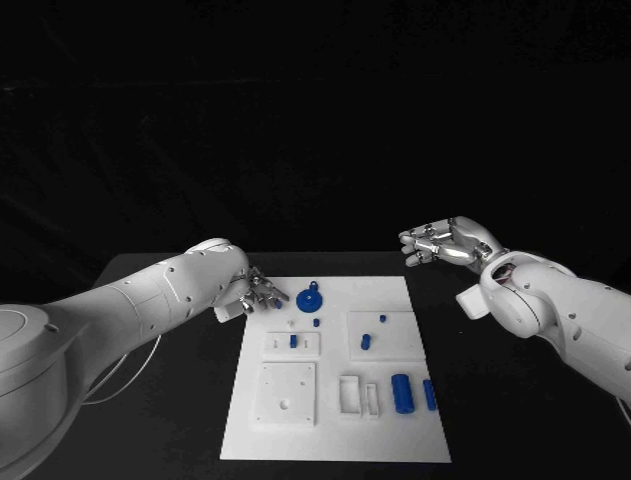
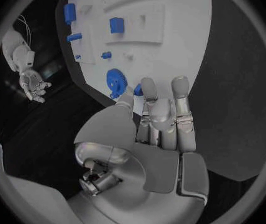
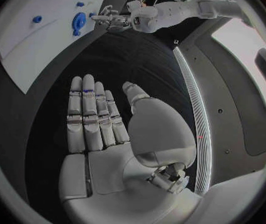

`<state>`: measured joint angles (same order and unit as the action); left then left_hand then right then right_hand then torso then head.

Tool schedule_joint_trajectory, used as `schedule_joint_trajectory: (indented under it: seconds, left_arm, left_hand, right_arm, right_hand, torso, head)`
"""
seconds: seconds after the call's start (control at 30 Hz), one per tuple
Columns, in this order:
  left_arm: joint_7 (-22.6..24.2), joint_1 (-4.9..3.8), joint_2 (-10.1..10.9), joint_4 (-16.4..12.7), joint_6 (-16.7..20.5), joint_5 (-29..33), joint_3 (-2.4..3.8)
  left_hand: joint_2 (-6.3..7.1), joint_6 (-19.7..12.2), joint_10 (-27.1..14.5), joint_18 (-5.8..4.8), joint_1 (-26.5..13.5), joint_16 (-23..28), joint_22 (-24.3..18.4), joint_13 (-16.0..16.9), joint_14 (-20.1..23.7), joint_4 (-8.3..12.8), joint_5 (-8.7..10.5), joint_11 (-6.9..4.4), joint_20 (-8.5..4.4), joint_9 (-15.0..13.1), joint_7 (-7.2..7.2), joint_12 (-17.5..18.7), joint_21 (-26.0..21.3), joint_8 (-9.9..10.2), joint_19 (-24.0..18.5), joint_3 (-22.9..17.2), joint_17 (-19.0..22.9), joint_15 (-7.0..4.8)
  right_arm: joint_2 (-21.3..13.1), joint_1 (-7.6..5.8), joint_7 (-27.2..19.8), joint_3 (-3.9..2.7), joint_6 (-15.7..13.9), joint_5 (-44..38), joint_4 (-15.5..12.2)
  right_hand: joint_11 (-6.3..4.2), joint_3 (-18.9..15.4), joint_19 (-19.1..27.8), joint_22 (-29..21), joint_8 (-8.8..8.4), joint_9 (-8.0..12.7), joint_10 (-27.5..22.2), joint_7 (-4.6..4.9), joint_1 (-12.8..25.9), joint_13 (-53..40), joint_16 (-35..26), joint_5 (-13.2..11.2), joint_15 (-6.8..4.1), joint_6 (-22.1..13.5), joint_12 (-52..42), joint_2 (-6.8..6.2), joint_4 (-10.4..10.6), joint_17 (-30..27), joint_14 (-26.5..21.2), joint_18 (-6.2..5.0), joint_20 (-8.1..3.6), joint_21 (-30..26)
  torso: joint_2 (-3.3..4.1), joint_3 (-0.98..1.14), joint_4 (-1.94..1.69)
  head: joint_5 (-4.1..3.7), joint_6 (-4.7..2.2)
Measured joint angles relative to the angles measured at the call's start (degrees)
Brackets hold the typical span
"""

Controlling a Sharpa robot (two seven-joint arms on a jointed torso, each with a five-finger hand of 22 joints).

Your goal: Assemble the parts on the task board

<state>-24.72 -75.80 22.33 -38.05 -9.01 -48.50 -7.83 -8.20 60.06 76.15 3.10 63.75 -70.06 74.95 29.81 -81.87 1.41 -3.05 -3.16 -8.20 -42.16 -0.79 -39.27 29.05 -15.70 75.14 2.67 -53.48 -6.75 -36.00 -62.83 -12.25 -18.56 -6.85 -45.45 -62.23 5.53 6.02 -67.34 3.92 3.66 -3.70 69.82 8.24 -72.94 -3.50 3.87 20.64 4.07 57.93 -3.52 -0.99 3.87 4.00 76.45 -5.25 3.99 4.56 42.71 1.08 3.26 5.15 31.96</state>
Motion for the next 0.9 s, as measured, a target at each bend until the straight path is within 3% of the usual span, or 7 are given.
schedule_joint_trajectory:
  seconds: [0.47,0.63,0.77,0.9]
  left_arm:
    - [0.3,-0.07,0.5,-0.5,-0.2,1.7,0.07]
    - [0.4,-0.06,0.7,-0.6,-0.2,2.1,0.07]
    - [0.6,-0.04,0.8,-0.7,-0.2,2.3,0.05]
    - [0.7,-0.03,1.0,-1.0,-0.1,2.5,0.05]
  left_hand:
    - [-2.61,-0.5,-0.3,-0.03,4.7,0.0,0.0,-0.1,0.0,3.4,-0.12,-0.09,0.21,0.3,-0.10,-0.2,0.0,-0.3,-0.2,-2.4,0.0,0.01]
    - [-2.86,-0.4,-0.3,-0.04,5.6,0.0,0.0,-0.3,0.0,4.2,-0.11,-0.09,0.43,0.3,-0.01,-0.2,0.0,-0.7,-0.4,-2.8,-0.1,0.01]
    - [-2.86,-0.5,0.1,-0.03,6.2,0.0,0.0,-0.5,0.0,4.2,-0.10,-0.40,0.41,0.3,0.03,-0.2,0.0,-0.7,-0.4,-2.8,-0.3,0.02]
    - [-2.68,-0.6,0.9,-0.01,6.4,-0.3,0.0,-0.8,0.0,2.8,-0.03,-0.62,0.41,0.3,0.20,0.4,0.0,-0.8,-0.4,-4.7,-0.7,0.02]
  right_arm:
    - [0.1,0.00,0.0,0.00,0.0,0.0,0.4]
    - [0.2,0.00,0.1,0.00,0.0,0.0,0.6]
    - [0.2,0.01,0.1,0.00,0.0,0.0,0.7]
    - [0.2,0.01,0.1,0.00,0.0,0.0,0.8]
  right_hand:
    - [0.00,-0.3,0.0,0.0,0.00,0.0,0.0,0.00,0.0,0.0,0.0,0.0,0.00,0.0,0.0,0.00,0.1,0.0,0.0,0.00,0.00,0.0]
    - [0.00,-0.4,0.0,0.0,0.00,0.0,0.0,0.00,0.0,0.0,0.0,0.0,0.00,0.0,0.0,0.00,0.1,0.0,0.0,0.00,0.00,0.0]
    - [0.00,-0.6,0.0,0.0,0.00,0.0,0.0,-0.01,0.0,0.0,0.0,0.0,0.00,0.0,0.0,0.00,0.2,0.0,0.0,0.00,0.00,0.0]
    - [0.00,-0.5,0.0,0.0,0.00,0.0,0.0,-0.01,0.0,0.0,0.0,0.0,0.00,0.0,0.0,0.00,0.2,0.0,0.0,0.00,0.00,0.0]
  torso:
    - [-0.01,-0.03,-0.07]
    - [0.00,-0.03,-0.07]
    - [0.00,-0.03,-0.05]
    - [0.00,-0.03,-0.06]
  head:
    - [0.02,0.08]
    - [0.14,0.05]
    - [0.20,0.01]
    - [0.23,0.01]
